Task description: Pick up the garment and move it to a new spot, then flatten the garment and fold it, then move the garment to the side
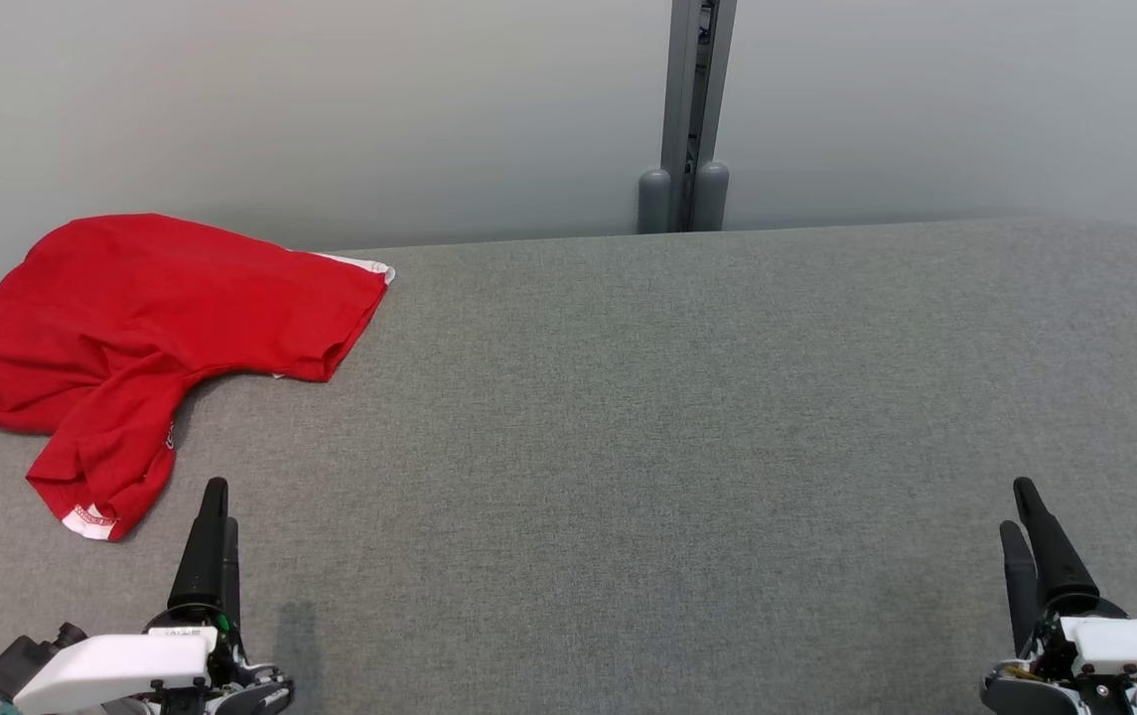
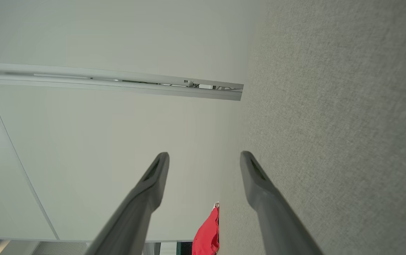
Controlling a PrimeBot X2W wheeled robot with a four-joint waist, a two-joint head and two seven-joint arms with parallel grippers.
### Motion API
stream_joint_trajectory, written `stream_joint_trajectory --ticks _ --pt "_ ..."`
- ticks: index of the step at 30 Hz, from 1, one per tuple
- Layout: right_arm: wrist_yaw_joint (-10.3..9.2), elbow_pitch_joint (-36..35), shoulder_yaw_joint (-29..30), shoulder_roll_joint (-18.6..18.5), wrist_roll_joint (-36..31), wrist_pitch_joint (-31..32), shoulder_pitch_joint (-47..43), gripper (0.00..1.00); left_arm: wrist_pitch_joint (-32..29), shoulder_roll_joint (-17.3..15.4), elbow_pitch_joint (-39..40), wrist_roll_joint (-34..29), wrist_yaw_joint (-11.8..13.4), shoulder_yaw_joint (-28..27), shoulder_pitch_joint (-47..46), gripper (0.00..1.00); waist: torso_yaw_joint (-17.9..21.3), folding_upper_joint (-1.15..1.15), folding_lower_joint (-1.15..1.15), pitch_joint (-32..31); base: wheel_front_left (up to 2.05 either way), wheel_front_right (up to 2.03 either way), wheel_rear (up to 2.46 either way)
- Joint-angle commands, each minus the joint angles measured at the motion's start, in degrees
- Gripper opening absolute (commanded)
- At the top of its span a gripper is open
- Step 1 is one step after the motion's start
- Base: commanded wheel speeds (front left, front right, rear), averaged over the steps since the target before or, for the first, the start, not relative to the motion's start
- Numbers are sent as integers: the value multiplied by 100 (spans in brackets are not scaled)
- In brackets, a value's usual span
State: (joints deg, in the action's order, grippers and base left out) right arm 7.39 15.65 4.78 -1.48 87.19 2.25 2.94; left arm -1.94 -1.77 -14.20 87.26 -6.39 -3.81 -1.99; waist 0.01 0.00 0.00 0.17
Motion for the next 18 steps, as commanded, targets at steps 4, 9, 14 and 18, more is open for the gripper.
stream_joint_trajectory --ticks 4,9,14,18 --pt "4 -232 -35 -66 -416 -143 84 100 115 -64 287 -439 90 56 -64 100 -1 0 0 5 0 0 0" --pt "4 -421 -96 -74 -904 -262 59 100 233 -69 509 -888 216 153 -46 100 -3 0 0 11 0 0 0" --pt "5 -591 -144 -81 -1497 -376 44 100 346 -74 719 -1476 354 288 -29 100 -6 0 0 16 0 0 0" --pt "6 -695 -186 -86 -1978 -462 44 100 432 -76 842 -1924 468 387 -5 100 -9 0 0 21 0 0 0"
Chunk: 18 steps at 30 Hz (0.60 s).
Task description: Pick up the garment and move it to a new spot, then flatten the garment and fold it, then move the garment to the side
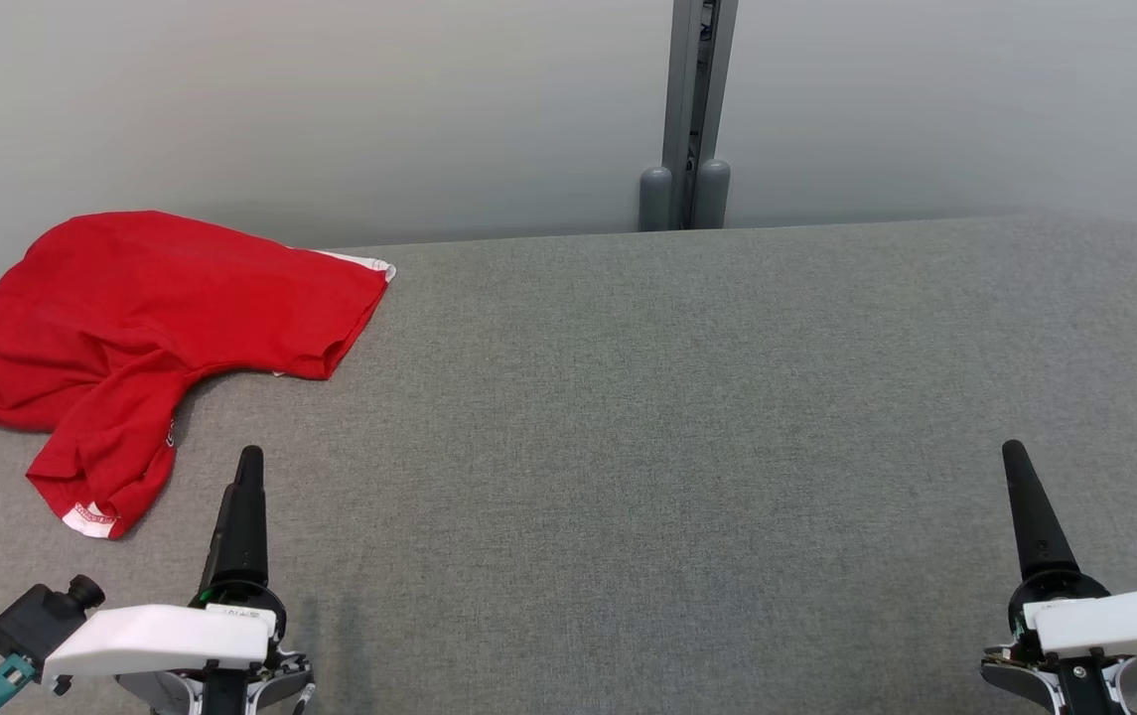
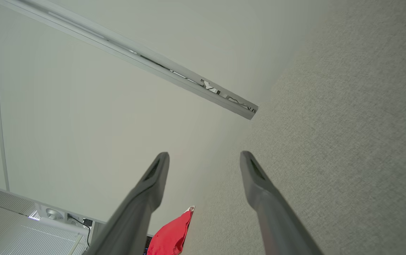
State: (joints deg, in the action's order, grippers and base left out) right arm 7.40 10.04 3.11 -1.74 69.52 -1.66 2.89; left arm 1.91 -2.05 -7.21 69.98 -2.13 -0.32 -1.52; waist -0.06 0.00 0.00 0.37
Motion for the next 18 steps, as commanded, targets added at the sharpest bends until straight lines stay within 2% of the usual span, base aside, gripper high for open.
stream_joint_trajectory --ticks 1,6,18 --pt "5 -163 -36 -61 -339 -91 50 100 70 -49 164 -302 69 62 -46 100 -2 0 0 2 0 0 0" --pt "5 -289 -152 -67 -971 -193 52 100 172 -53 247 -918 175 183 -11 100 -5 0 0 7 0 0 0" --pt "7 -423 -384 -80 -2183 -419 21 100 396 -61 320 -1909 331 344 107 100 -19 0 0 11 0 0 0"
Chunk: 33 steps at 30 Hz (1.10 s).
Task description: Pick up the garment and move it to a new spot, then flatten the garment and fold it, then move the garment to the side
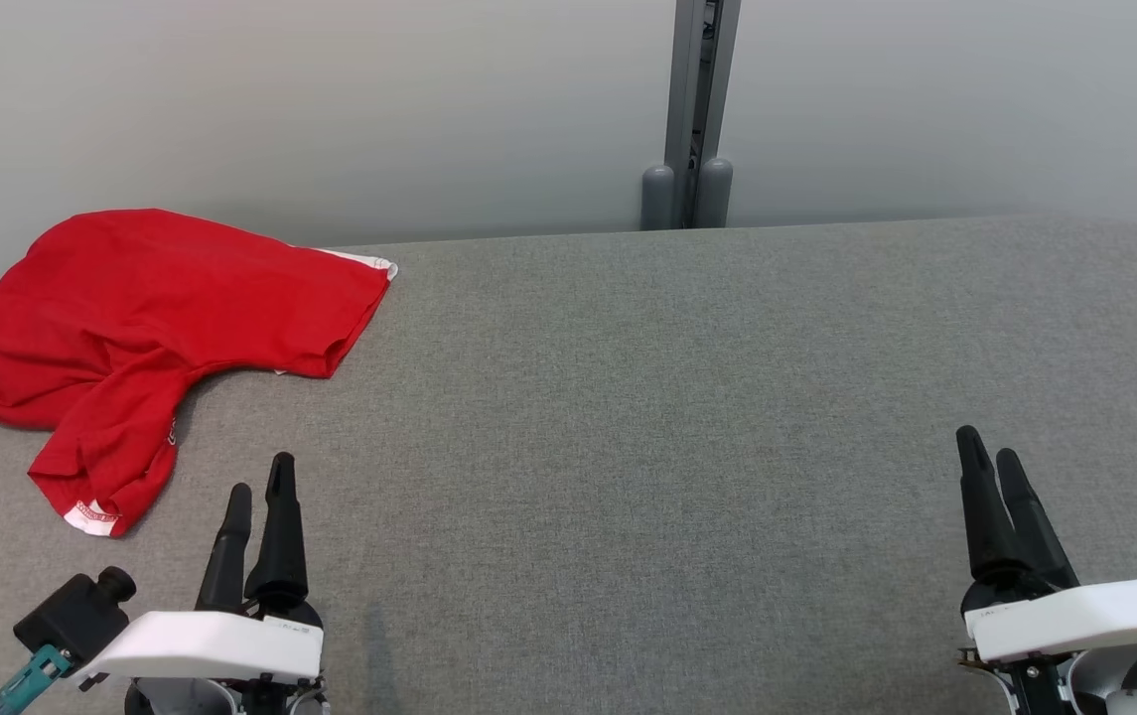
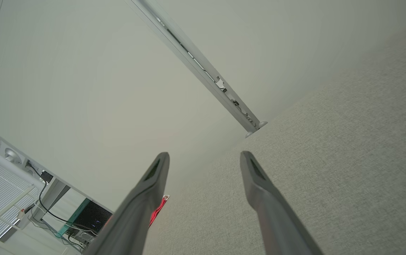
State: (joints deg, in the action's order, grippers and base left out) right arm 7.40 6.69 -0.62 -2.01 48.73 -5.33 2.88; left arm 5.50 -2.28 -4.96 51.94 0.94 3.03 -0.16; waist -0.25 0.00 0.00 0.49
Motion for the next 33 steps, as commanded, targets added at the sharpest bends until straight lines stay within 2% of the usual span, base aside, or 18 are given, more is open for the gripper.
stream_joint_trajectory --ticks 1,16,33 --pt "7 -89 -34 -54 -215 -74 22 100 54 -39 97 -191 33 16 -19 100 -2 0 0 -1 0 0 0" --pt "8 49 -160 -68 -1422 -318 6 100 297 -49 24 -1588 215 198 111 100 -20 0 0 -15 0 0 0" --pt "10 386 -334 -84 -2421 -547 115 100 524 -57 -127 -2478 411 361 187 100 -37 0 0 -6 0 0 0"
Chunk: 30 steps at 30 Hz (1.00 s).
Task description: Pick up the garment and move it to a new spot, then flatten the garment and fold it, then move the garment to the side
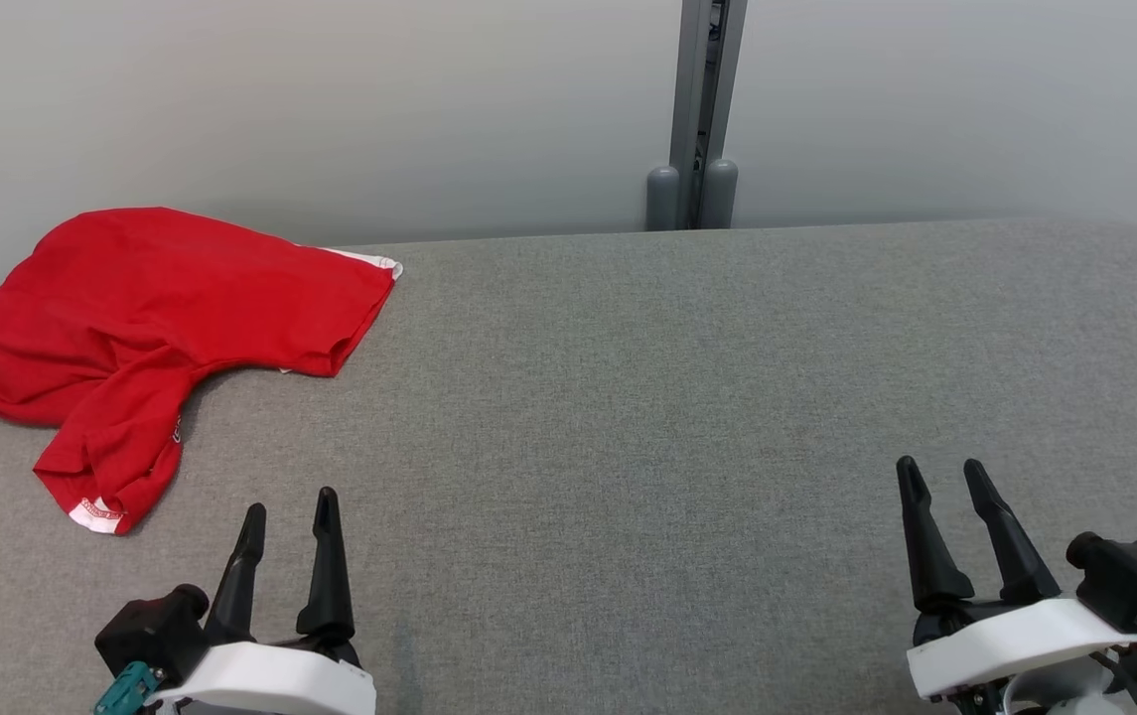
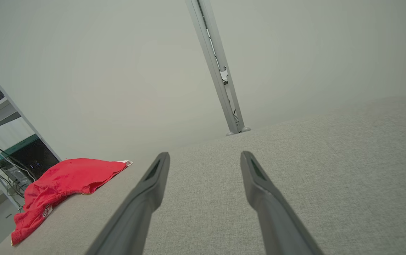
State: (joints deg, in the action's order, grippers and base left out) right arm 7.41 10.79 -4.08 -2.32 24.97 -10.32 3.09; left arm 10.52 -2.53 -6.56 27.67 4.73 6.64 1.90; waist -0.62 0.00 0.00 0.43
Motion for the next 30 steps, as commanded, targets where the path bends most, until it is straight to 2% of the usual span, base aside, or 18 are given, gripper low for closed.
stream_joint_trajectory --ticks 1,30 --pt "9 -16 1 -52 -93 -62 100 100 34 -31 25 -98 42 7 -15 100 0 0 0 1 0 0 0" --pt "12 130 -243 -72 -1374 -409 119 100 375 -45 -148 -1229 247 226 81 100 -22 0 0 51 0 0 0"
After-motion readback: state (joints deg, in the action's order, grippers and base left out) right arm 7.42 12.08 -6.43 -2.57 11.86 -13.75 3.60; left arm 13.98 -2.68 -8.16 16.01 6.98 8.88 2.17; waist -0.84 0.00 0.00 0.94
